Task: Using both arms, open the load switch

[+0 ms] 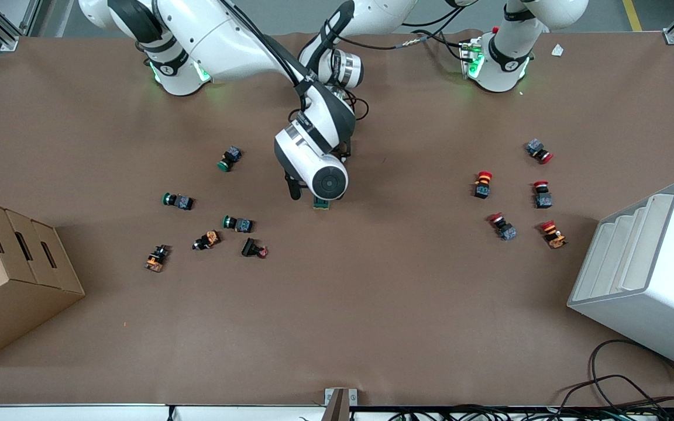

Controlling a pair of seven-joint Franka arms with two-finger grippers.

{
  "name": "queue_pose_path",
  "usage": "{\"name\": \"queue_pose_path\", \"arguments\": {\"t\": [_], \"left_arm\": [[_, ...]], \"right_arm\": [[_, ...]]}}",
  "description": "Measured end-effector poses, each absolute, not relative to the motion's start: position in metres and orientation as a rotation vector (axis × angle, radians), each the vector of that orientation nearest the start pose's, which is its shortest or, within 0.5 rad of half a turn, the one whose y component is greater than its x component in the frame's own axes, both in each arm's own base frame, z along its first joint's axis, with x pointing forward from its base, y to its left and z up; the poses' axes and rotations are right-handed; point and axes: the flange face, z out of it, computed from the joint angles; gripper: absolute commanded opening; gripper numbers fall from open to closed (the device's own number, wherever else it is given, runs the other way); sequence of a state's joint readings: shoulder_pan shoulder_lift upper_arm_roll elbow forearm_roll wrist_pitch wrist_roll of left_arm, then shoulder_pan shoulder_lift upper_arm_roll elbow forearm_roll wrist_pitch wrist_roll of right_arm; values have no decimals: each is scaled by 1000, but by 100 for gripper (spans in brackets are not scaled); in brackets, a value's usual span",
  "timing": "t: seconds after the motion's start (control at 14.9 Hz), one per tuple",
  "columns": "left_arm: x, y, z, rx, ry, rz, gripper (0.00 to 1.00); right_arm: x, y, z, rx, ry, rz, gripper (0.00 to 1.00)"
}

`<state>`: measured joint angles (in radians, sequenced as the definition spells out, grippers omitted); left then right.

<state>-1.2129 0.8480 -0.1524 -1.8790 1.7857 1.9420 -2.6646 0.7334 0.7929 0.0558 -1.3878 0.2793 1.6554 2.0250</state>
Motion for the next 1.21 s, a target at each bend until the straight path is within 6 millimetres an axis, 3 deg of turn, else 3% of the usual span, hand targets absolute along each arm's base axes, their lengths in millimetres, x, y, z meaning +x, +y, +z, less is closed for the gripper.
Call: {"name": "queue_pose_path", "arguments": {"t": [0.88, 1.08, 1.21], "left_arm": [[181, -557, 55, -2622, 151, -1818, 99], [181, -557, 55, -2622, 152, -1819, 99], [181, -557, 55, -2622, 152, -1819, 99]], "right_arm": [[462, 489, 214, -2792, 2155, 680, 100], [494, 471, 233, -2799, 2046, 652, 100], [527, 443, 257, -2866, 1871, 589, 100]]}}
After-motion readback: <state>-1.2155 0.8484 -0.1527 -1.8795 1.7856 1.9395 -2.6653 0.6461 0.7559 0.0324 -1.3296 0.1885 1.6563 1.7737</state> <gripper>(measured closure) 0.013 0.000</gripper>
